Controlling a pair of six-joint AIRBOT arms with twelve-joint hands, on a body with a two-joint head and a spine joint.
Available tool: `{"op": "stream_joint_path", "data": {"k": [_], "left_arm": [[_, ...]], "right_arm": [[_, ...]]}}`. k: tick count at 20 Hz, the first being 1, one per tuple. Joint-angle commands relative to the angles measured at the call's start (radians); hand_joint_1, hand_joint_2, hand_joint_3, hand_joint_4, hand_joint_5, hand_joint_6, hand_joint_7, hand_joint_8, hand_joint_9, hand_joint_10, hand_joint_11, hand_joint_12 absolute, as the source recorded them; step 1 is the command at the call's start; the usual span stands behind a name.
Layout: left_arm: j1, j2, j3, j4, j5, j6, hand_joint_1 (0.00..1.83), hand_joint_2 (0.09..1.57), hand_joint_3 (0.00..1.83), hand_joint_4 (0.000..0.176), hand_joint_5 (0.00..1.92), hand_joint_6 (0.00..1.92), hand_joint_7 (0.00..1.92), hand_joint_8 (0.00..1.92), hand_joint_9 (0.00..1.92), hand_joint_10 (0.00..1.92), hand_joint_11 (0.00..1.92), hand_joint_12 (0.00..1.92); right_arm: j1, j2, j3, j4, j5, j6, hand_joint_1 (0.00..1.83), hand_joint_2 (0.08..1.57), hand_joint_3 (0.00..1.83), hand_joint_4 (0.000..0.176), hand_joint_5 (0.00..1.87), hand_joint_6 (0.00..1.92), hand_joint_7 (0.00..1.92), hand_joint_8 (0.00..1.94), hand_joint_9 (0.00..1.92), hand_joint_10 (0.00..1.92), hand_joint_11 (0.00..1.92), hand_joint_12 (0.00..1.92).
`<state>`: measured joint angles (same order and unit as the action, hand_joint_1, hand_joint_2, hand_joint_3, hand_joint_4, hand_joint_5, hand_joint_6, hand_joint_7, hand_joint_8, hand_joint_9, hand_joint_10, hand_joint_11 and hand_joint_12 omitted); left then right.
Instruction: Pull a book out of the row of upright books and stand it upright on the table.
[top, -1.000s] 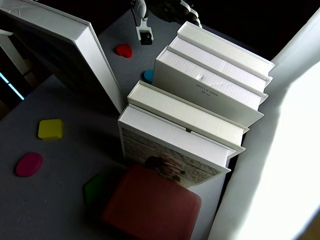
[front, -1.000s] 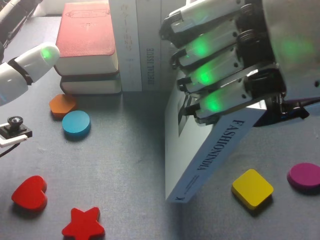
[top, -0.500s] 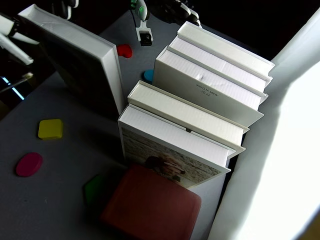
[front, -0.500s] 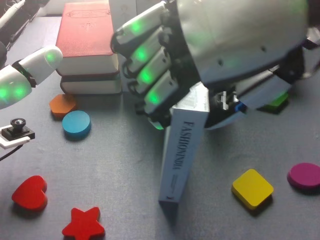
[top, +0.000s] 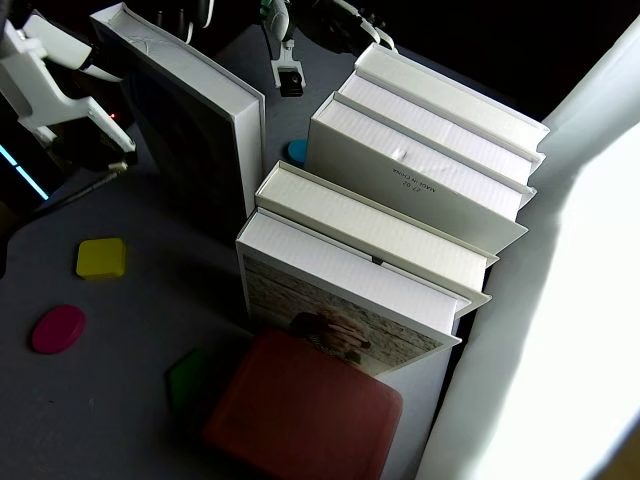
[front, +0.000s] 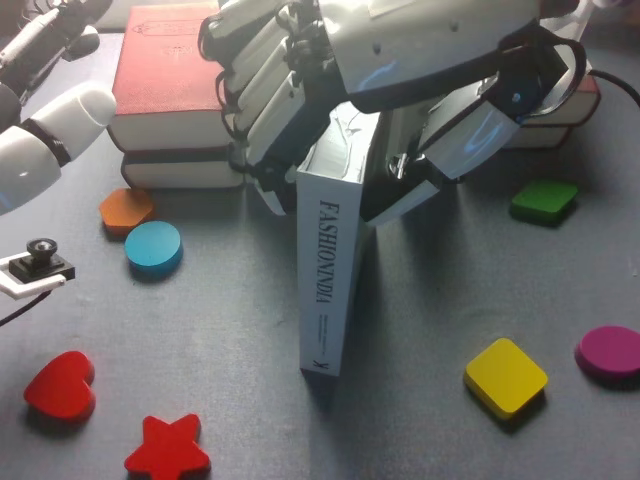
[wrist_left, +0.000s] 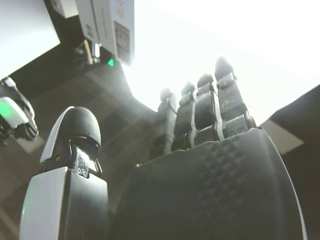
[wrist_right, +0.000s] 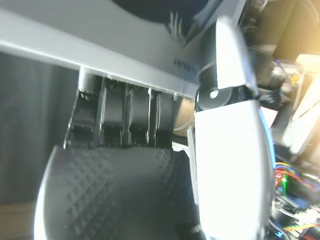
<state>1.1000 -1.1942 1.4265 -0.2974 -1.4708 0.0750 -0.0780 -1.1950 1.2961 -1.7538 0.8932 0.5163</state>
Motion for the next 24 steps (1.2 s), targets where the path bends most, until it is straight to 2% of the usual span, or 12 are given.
{"op": "stream_joint_path", "data": {"k": [1,3,6,12,13,17,18,19,20,21,23,24], "left_arm": [[-0.007,-0.004,0.007,-0.007,-0.117,-0.009,0.31,1.34,0.00,0.091,0.10,0.00,0.00,0.00,0.00,0.00,0.00,0.00],[-0.007,-0.009,0.013,-0.012,-0.117,-0.011,0.47,1.35,0.01,0.095,0.10,0.00,0.00,0.00,0.00,0.00,0.00,0.39],[-0.007,-0.014,0.019,-0.021,-0.112,-0.015,0.62,1.35,0.00,0.122,0.13,0.01,0.00,0.00,0.00,0.00,0.00,0.05],[-0.007,-0.027,0.037,-0.043,-0.101,-0.018,0.49,1.38,0.00,0.069,0.10,0.00,0.00,0.00,0.00,0.00,0.00,0.00],[-0.007,-0.027,0.037,-0.043,-0.100,-0.018,0.47,1.37,0.00,0.075,0.09,0.00,0.00,0.00,0.00,0.00,0.00,0.00],[-0.008,-0.033,0.045,-0.049,-0.097,-0.019,0.44,1.36,0.00,0.081,0.11,0.02,0.00,0.00,0.00,0.00,0.00,0.00],[-0.008,-0.035,0.046,-0.050,-0.097,-0.020,0.46,1.36,0.00,0.068,0.12,0.02,0.00,0.00,0.00,0.00,0.00,0.00],[-0.008,-0.035,0.046,-0.050,-0.096,-0.021,0.44,1.36,0.00,0.054,0.10,0.01,0.00,0.00,0.00,0.00,0.00,0.00],[-0.008,-0.035,0.046,-0.050,-0.097,-0.021,0.45,1.35,0.00,0.063,0.10,0.01,0.00,0.00,0.00,0.00,0.00,0.00],[-0.008,-0.036,0.046,-0.050,-0.097,-0.021,0.45,1.35,0.00,0.072,0.09,0.00,0.00,0.00,0.00,0.00,0.00,0.00],[-0.007,-0.036,0.046,-0.050,-0.098,-0.021,0.42,1.35,0.00,0.109,0.08,0.00,0.00,0.00,0.00,0.00,0.00,0.00],[-0.007,-0.036,0.046,-0.050,-0.098,-0.021,0.45,1.35,0.00,0.100,0.12,0.02,0.00,0.00,0.00,0.00,0.00,0.00]], "right_arm": [[-0.008,-0.001,0.007,-0.007,-0.031,-0.020,1.22,1.20,0.00,0.000,0.82,1.03,0.83,1.49,0.53,1.41,0.16,1.74],[-0.013,0.000,0.012,-0.006,-0.043,-0.021,1.22,1.20,0.00,0.000,0.82,1.03,0.83,1.49,0.53,1.41,0.16,1.74],[-0.031,-0.009,0.039,0.016,-0.058,-0.021,1.22,1.20,0.00,0.000,0.82,1.03,0.83,1.49,0.53,1.41,0.16,1.74],[-0.064,-0.010,0.067,0.087,-0.086,-0.052,1.22,1.20,0.00,0.000,0.82,1.03,0.83,1.49,0.53,1.41,0.16,1.74],[-0.071,-0.010,0.074,0.114,-0.086,-0.058,1.09,0.98,0.00,0.099,0.16,0.21,0.16,0.30,0.10,0.28,0.03,1.86],[-0.119,-0.003,0.139,0.295,-0.085,-0.083,1.04,0.85,0.00,0.082,0.00,0.00,0.00,0.00,0.00,0.00,0.00,0.13],[-0.132,-0.009,0.162,0.343,-0.079,-0.083,1.03,0.94,0.14,0.083,0.00,0.00,0.00,0.00,0.00,0.00,0.00,0.41],[-0.141,-0.014,0.181,0.381,-0.072,-0.083,0.98,0.93,0.24,0.139,0.00,0.00,0.00,0.00,0.00,0.00,0.00,0.83],[-0.148,-0.017,0.198,0.418,-0.064,-0.084,0.99,0.76,0.62,0.110,0.00,0.00,0.00,0.00,0.00,0.00,0.00,0.17],[-0.151,-0.018,0.203,0.431,-0.059,-0.084,1.01,0.69,0.68,0.095,0.00,0.00,0.00,0.00,0.00,0.00,0.00,0.03],[-0.152,-0.015,0.202,0.449,-0.040,-0.085,0.87,0.61,0.74,0.137,0.00,0.00,0.00,0.00,0.00,0.00,0.00,0.00],[-0.152,-0.014,0.202,0.458,-0.027,-0.086,0.83,0.60,0.70,0.116,0.00,0.00,0.00,0.00,0.00,0.00,0.00,0.00]]}}
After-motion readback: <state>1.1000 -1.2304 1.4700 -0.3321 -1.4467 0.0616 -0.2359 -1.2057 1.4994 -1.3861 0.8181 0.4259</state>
